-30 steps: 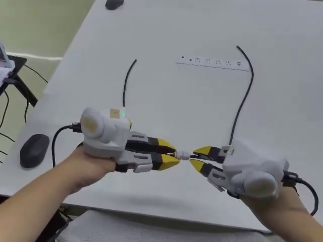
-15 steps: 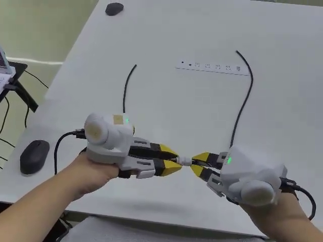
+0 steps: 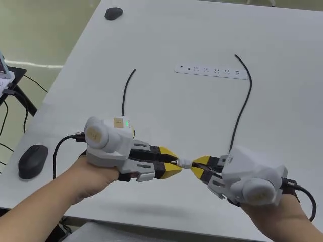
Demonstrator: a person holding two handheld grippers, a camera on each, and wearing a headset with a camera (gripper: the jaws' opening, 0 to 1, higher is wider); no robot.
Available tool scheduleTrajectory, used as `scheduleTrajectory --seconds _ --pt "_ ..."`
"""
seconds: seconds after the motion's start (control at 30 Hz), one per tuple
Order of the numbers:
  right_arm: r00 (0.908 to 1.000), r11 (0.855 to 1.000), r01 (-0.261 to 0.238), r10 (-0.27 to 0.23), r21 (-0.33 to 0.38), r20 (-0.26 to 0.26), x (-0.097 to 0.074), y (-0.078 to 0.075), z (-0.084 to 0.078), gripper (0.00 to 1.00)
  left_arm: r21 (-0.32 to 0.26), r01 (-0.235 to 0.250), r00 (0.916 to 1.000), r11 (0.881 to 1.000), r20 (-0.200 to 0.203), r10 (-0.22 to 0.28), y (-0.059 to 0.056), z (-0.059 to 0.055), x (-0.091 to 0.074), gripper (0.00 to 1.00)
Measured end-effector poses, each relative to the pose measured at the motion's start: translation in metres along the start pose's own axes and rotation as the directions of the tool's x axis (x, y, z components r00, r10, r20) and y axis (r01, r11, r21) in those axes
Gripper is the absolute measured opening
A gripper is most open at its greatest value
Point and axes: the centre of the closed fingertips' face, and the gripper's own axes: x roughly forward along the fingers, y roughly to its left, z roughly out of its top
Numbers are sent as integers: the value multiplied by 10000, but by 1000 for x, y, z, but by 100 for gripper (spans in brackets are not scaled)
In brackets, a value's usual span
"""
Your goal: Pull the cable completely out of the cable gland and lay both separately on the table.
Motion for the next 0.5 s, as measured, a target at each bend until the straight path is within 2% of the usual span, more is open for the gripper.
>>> scheduleTrajectory --seconds 0.5 --pt "9998 9938 135 -115 1103 -183 -1 -4 -14 0 -51 -166 9998 9998 57 167 0 -1 -3 14"
